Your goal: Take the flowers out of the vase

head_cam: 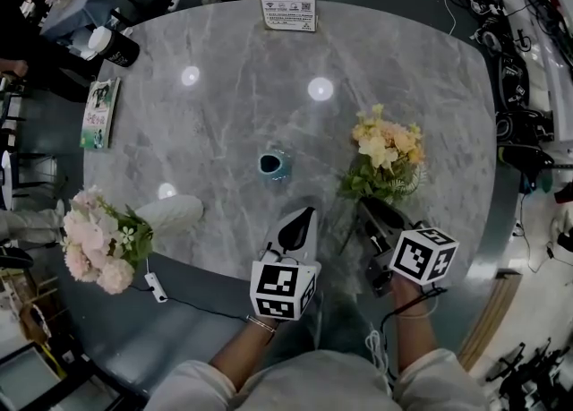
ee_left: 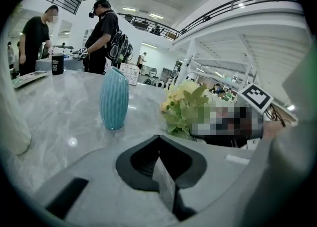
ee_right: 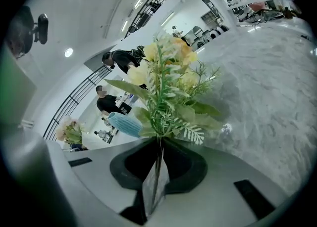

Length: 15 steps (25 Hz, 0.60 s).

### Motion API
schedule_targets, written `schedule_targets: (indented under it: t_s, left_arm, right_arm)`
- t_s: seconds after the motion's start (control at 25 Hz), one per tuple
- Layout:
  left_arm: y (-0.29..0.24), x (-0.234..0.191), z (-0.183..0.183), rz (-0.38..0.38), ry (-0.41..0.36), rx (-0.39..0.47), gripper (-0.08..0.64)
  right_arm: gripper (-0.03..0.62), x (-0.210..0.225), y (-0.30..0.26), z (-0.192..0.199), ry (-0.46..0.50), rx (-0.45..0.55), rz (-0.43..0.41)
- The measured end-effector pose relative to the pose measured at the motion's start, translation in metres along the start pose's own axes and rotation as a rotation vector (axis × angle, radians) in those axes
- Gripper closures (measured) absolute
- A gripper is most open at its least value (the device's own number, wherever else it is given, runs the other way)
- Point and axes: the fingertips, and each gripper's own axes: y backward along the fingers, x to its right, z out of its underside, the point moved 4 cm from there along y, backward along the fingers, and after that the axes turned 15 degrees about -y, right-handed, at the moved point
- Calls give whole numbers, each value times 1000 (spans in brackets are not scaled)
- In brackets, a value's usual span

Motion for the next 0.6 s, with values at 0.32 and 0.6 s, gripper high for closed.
schedule_targets:
  t_s: [0.32,0.6]
  left_arm:
    - [-1,0,5,0,1,-10,551]
    - [1,-1,2,-4,0,-2,551]
  right_arm:
    - [555,2,-3,0,-7,9,0]
    - [554,2,-1,0,3,17,-2]
